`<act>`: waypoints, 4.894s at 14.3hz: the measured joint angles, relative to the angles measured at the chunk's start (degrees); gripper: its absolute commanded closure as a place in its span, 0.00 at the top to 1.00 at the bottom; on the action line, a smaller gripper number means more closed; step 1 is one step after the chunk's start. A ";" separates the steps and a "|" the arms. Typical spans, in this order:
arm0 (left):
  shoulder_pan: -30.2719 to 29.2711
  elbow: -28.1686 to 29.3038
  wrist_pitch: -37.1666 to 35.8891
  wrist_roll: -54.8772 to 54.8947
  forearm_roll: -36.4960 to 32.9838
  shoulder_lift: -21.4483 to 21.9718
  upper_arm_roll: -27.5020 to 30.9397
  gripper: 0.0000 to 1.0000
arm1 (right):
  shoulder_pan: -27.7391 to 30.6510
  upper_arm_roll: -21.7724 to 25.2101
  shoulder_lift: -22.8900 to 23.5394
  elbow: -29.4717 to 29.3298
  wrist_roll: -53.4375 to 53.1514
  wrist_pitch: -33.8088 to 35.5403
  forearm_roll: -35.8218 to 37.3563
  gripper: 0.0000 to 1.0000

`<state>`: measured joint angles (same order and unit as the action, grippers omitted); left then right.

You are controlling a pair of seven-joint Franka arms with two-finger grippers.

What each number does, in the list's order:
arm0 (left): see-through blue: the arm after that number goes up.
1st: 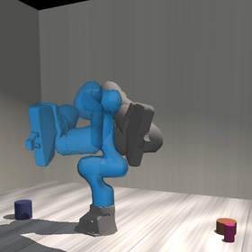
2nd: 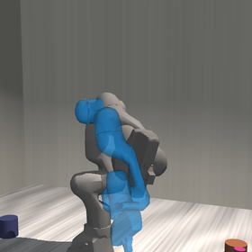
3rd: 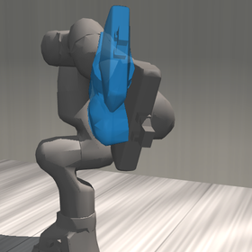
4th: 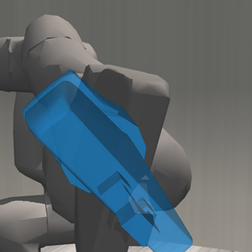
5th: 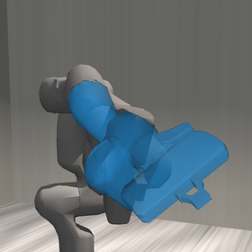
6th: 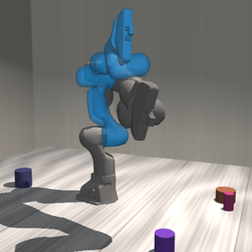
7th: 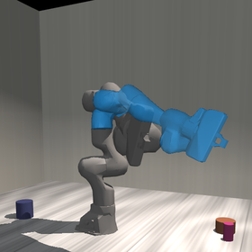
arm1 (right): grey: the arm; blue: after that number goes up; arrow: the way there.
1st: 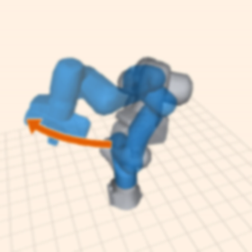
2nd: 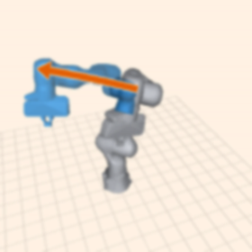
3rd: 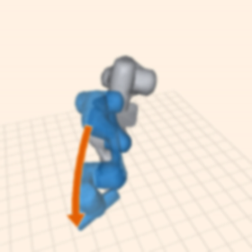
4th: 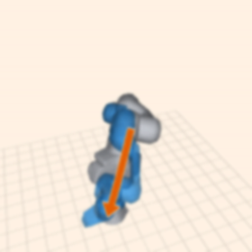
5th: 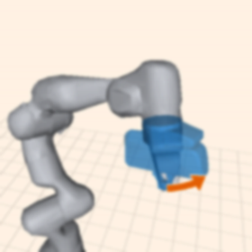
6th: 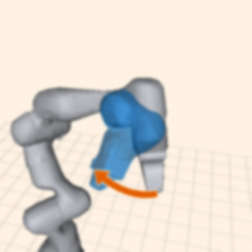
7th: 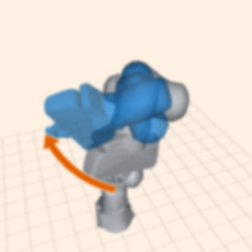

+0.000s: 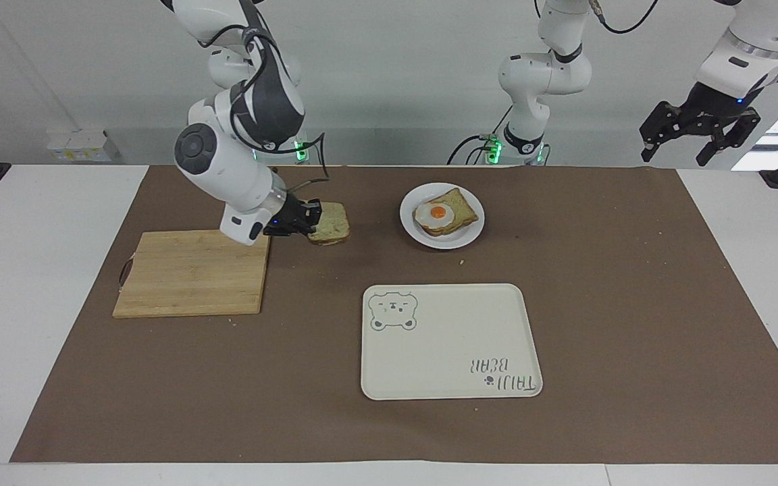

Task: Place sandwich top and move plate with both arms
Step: 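Carry the toast with the right gripper over the egg on the plate, then lower the toast onto the egg and open the right gripper, then withdraw the right gripper while the left gripper reaches toward the plate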

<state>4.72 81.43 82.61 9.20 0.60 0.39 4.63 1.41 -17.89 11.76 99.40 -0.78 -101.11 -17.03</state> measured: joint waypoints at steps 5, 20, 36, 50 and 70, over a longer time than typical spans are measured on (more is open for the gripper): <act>0.00 0.00 0.00 0.00 0.00 0.00 0.00 1.00 | -7.72 -0.27 0.01 -0.02 -11.92 -7.14 -3.58 0.00; -0.03 1.10 -2.46 -0.10 0.00 0.94 0.15 1.00 | -22.93 -0.29 3.64 3.24 -28.79 -19.80 -5.20 0.00; -0.04 1.35 -2.69 -0.17 0.00 1.05 0.07 1.00 | -24.53 -0.05 7.14 9.78 -27.94 -28.22 -5.20 0.22; -0.53 2.14 -2.88 -0.25 2.84 1.34 0.16 1.00 | -21.69 0.71 4.70 7.66 -27.89 -28.46 -0.90 1.00; -1.52 50.40 16.18 6.36 39.28 19.98 0.12 0.97 | -0.58 1.38 -12.26 1.82 -23.38 -8.15 16.20 1.00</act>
<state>3.20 131.83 98.79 15.56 39.88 20.37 4.76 0.83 -16.52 -0.51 101.22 -24.15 -109.25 -0.83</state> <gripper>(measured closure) 0.009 0.000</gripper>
